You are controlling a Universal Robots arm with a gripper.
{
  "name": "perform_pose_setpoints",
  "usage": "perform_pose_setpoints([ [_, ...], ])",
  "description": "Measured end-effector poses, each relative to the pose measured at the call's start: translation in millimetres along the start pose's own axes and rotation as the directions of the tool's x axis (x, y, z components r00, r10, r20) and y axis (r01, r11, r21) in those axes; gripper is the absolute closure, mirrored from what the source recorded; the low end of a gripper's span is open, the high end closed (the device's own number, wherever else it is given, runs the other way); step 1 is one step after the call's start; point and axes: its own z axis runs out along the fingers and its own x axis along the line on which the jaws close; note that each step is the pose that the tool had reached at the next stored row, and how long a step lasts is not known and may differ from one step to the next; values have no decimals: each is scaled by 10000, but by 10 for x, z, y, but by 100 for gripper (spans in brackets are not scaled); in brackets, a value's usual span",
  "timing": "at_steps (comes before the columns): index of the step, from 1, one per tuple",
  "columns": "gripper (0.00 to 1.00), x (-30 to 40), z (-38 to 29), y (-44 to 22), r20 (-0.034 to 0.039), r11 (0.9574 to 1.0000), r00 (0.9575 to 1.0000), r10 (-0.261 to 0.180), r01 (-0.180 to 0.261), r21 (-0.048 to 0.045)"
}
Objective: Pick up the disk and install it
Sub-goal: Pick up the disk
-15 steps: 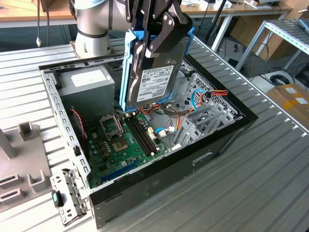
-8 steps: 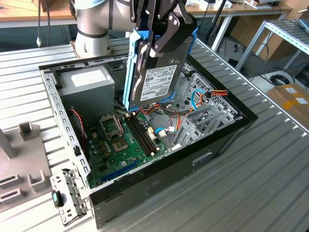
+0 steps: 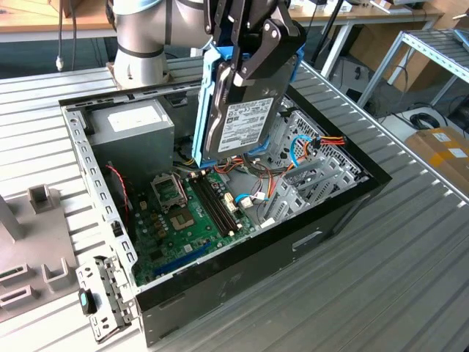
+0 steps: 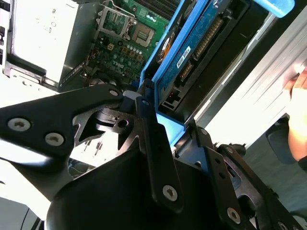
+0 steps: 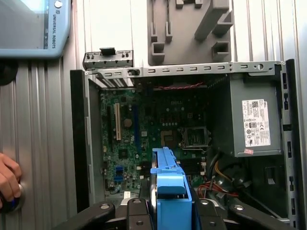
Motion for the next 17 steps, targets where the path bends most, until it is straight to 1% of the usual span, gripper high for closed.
perform_pose_setpoints([
  [6,63,-2,1,-50,0,10000,10000,0,0,0],
  [11,63,-4,2,-105,0,10000,10000,0,0,0],
  [17,63,-6,3,-146,0,10000,10000,1,-1,0],
])
